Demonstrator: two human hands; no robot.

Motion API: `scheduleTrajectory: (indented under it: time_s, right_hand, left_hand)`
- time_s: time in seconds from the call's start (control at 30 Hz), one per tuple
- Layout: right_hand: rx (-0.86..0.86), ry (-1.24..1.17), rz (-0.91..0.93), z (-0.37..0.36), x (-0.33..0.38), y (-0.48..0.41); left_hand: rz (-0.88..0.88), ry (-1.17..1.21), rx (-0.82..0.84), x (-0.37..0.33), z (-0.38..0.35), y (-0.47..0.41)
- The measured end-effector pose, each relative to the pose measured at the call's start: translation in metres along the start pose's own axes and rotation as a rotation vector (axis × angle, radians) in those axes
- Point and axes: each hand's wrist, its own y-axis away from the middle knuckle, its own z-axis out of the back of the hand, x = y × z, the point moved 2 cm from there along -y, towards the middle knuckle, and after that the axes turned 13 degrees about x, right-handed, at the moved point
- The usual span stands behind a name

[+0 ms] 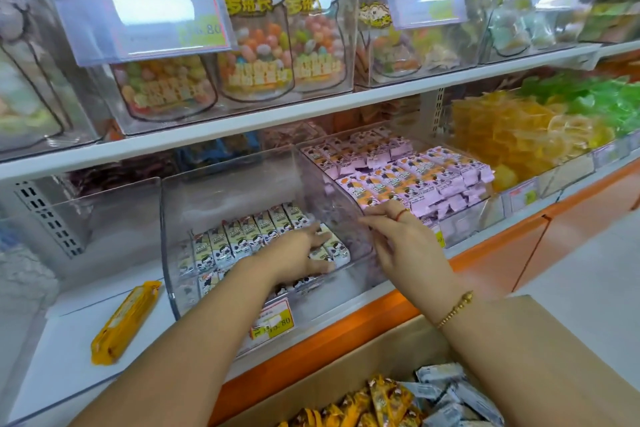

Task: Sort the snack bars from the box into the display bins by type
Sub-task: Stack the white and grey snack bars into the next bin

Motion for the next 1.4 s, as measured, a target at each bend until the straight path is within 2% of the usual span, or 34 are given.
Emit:
scheduleTrajectory:
  time_s: [0.1,0.23,0.37,0.43,0.5,0.53,0.57,0.63,0.7,0.8,0.93,1.07,1.13,1.23,1.3,1.4]
  right_hand:
    - [0.024,-0.03,0.022,-0.001,-0.001,0.002]
    - [0.025,-0.182,-0.069,0.002,-0.01,0.021]
    - [-0.006,-0.246,-0.135,0.023,-0.024,0.063]
    - [0.118,-0.214,-0.252,0.036,-0.042,0.091]
    - [0.35,-0.194,-0.444,0.028,-0.077,0.128]
    - [0.438,-0.19,-0.544,0.018,-0.098,0.15]
    - [0.505,-0.2,-0.636,0.005,-0.117,0.173]
    - [0.616,-0.204,-0.793,-0.018,-0.148,0.216]
    - [0.73,-0.2,-0.906,-0.035,-0.165,0.255]
    - [0.889,-0.185,-0.955,-0.06,-0.183,0.298]
    - [0.957,-0.176,-0.812,-0.098,-0.186,0.311]
    - [0.935,-0.178,-0.582,-0.142,-0.193,0.294]
    - [0.962,-0.139,-0.511,-0.165,-0.199,0.287]
    - [0.989,-0.037,-0.407,-0.189,-0.208,0.282]
    - [0.941,0.005,-0.442,-0.19,-0.22,0.286]
    - [0.915,0.015,-0.604,-0.177,-0.24,0.298]
  left_hand:
    - [-0.016,-0.039,0.114,0.004,-0.009,-0.007]
    - [0.027,0.094,0.265,0.005,-0.015,-0.012]
    - [0.126,0.277,0.261,-0.001,-0.011,-0.004]
    - [0.16,0.505,0.108,-0.007,-0.001,0.005]
    - [0.083,0.819,-0.158,-0.025,0.006,0.017]
    - [0.021,0.86,-0.335,-0.037,0.007,0.025]
    - [-0.042,0.779,-0.497,-0.055,0.006,0.037]
    - [-0.159,0.605,-0.652,-0.097,-0.013,0.059]
    - [-0.217,0.529,-0.551,-0.128,-0.047,0.066]
    - [-0.139,0.424,-0.283,-0.145,-0.121,0.039]
    - [0.039,0.351,0.092,-0.132,-0.227,0.007]
    - [0.247,0.314,0.305,-0.108,-0.307,0.002]
    - [0.286,0.248,0.35,-0.1,-0.327,0.005]
    - [0.267,0.194,0.318,-0.093,-0.341,0.004]
    - [0.264,0.215,0.288,-0.089,-0.346,0.003]
    - [0.252,0.223,0.24,-0.086,-0.351,0.003]
